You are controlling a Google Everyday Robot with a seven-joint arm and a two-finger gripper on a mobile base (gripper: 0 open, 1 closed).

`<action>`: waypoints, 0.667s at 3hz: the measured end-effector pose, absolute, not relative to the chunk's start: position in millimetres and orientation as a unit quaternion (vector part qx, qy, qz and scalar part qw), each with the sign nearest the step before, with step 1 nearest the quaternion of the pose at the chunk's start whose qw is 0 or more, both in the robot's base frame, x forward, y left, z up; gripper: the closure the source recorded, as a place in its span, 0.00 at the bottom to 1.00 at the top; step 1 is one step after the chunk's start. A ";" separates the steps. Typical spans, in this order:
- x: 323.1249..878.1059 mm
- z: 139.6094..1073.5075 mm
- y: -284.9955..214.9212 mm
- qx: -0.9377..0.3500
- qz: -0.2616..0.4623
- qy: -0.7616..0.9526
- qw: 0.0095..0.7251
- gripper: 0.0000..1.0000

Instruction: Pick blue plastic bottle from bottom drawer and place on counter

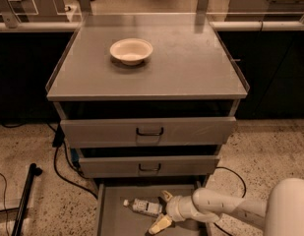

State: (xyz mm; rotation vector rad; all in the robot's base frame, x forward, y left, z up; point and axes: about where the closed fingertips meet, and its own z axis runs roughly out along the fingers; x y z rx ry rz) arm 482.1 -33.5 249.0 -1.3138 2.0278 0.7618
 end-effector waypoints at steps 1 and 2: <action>484.8 206.0 -21.3 -0.481 0.300 0.763 0.311 0.00; 497.6 170.6 -18.9 -0.471 0.293 0.767 0.323 0.00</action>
Offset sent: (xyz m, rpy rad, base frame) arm 0.0358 0.0120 -0.1203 0.0476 -0.0406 -0.0936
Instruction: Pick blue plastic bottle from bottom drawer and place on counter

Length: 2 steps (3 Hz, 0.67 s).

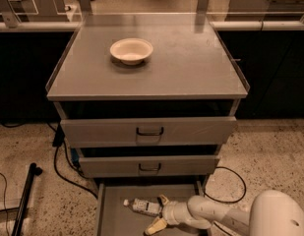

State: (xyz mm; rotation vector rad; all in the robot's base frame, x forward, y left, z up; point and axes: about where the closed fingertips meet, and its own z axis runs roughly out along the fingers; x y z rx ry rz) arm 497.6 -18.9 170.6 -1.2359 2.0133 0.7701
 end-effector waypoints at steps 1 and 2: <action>516.0 147.4 -21.0 -0.465 0.281 0.771 0.334 0.00; 532.7 124.7 -23.5 -0.468 0.264 0.775 0.332 0.00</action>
Offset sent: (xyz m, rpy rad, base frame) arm 0.0608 -0.0101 -0.0778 -0.0983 -0.0521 -0.0422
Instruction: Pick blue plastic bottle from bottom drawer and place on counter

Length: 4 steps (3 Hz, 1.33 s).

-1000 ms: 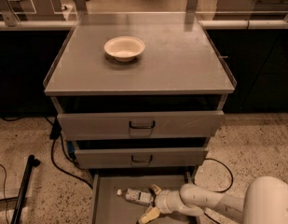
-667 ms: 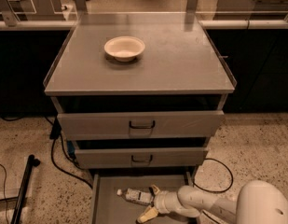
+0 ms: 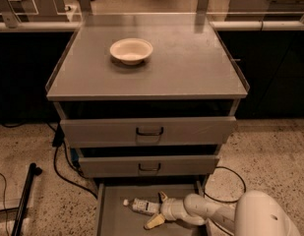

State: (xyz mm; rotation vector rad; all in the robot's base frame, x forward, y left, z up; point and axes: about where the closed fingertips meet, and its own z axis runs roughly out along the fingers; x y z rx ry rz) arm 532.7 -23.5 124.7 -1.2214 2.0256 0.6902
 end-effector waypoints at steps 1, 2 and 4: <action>535.1 99.8 -26.8 -0.468 0.253 0.785 0.317 0.00; 535.4 98.9 -26.7 -0.468 0.252 0.785 0.317 0.26; 535.4 98.9 -26.7 -0.468 0.252 0.785 0.317 0.72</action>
Offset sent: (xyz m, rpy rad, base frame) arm 0.0021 -0.0028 -0.0210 -0.0311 0.0160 -0.0072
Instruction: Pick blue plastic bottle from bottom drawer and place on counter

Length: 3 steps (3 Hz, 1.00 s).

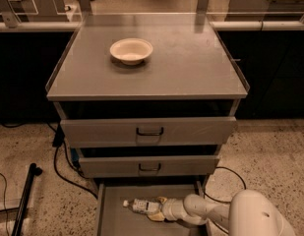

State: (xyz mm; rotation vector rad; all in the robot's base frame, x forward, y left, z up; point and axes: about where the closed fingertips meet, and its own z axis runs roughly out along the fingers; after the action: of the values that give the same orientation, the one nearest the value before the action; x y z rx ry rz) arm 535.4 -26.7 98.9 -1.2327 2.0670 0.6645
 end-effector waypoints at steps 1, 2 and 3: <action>535.3 98.9 -26.6 -0.468 0.252 0.785 0.317 1.00; 535.3 98.9 -26.6 -0.468 0.252 0.785 0.317 1.00; 530.9 104.1 -29.1 -0.471 0.256 0.788 0.303 1.00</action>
Offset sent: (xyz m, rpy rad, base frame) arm 0.0000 0.0000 0.0000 0.0000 0.0000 0.0000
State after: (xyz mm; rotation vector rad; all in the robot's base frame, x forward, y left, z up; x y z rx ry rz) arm 530.9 -29.1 104.1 -1.2481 2.0890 0.6780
